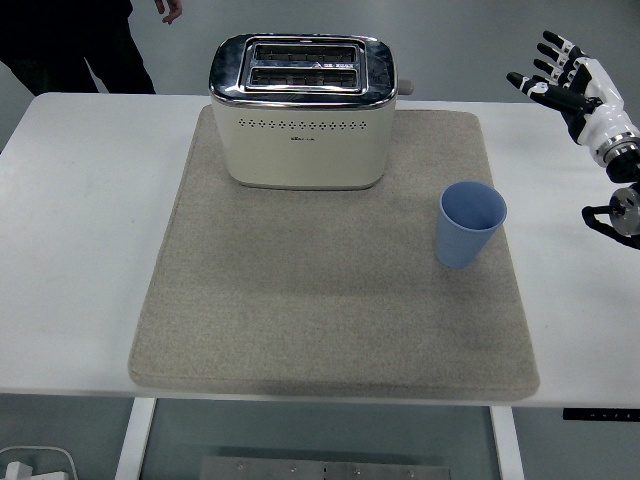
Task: Put the water cup in front of the bread machine
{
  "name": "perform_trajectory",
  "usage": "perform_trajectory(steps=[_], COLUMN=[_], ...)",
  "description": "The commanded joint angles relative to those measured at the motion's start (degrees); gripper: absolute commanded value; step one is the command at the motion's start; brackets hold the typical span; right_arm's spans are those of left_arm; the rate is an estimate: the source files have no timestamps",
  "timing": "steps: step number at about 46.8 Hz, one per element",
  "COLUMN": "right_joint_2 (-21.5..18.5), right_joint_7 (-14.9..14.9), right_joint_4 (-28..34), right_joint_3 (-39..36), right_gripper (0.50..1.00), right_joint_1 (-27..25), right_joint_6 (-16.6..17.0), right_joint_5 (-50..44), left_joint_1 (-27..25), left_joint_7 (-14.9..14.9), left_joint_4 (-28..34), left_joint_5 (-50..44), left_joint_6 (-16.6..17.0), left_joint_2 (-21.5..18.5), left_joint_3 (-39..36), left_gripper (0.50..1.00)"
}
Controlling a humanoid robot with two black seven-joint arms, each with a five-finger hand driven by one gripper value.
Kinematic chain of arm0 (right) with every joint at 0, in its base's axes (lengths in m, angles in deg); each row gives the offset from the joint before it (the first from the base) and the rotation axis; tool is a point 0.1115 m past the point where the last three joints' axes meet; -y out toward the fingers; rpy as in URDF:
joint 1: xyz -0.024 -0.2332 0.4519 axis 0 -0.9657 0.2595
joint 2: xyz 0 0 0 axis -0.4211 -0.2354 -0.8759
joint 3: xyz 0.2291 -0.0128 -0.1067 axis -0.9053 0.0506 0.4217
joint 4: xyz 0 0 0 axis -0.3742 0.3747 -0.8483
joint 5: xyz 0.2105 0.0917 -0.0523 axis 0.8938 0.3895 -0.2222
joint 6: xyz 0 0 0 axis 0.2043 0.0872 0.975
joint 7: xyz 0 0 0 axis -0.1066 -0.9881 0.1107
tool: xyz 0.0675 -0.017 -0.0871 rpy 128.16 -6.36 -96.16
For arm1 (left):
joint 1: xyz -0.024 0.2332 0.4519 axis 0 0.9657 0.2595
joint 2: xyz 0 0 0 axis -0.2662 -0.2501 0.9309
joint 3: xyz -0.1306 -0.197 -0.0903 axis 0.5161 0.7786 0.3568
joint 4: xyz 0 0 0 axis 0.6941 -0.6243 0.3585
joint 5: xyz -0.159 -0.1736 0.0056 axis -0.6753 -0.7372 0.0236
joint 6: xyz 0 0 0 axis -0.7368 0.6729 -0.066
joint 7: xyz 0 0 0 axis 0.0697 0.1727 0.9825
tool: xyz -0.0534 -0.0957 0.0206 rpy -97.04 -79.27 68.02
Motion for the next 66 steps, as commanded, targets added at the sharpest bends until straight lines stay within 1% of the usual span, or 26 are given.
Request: perform_trajectory(steps=[1, 4, 8, 16, 25, 33, 54, 66], right_joint_2=[-0.08, -0.08, -0.08, 0.0, 0.0, 0.18, 0.0, 0.97], right_joint_7=[0.0, 0.0, 0.0, 0.0, 0.0, 0.0, 0.0, 0.08], right_joint_4=[0.0, 0.0, 0.0, 0.0, -0.09, -0.44, -0.62, -4.05], right_joint_3=[0.01, 0.01, 0.01, 0.01, 0.01, 0.01, -0.08, 0.45], right_gripper=[0.94, 0.94, 0.94, 0.94, 0.94, 0.94, 0.94, 0.938], right_joint_1=[0.0, 0.0, 0.0, 0.0, -0.09, 0.0, 0.0, -0.88], right_joint_6=[0.0, 0.0, 0.0, 0.09, 0.97, 5.09, 4.22, 4.04], right_joint_5=[0.0, 0.0, 0.0, 0.0, 0.09, 0.0, 0.09, -0.09], left_joint_1=[0.06, 0.23, -0.03, -0.91, 0.06, 0.06, 0.06, 0.06], left_joint_7=[0.0, -0.44, -0.53, -0.53, -0.53, -0.53, -0.53, -0.53], left_joint_4=[0.71, 1.24, 2.21, 0.46, -0.25, -0.43, -0.34, -0.43], left_joint_5=[-0.16, -0.95, -1.04, -0.87, -0.69, -0.78, -0.78, -0.78], left_joint_6=[-0.33, -0.86, -0.78, 0.01, 0.01, 0.01, 0.01, 0.01], left_joint_2=[0.02, 0.02, 0.02, 0.02, 0.02, 0.02, 0.02, 0.02], left_joint_3=[0.09, 0.88, 1.15, 0.8, 0.8, 0.89, 0.8, 0.8], left_gripper=[1.0, 1.0, 1.0, 1.0, 1.0, 1.0, 1.0, 1.0])
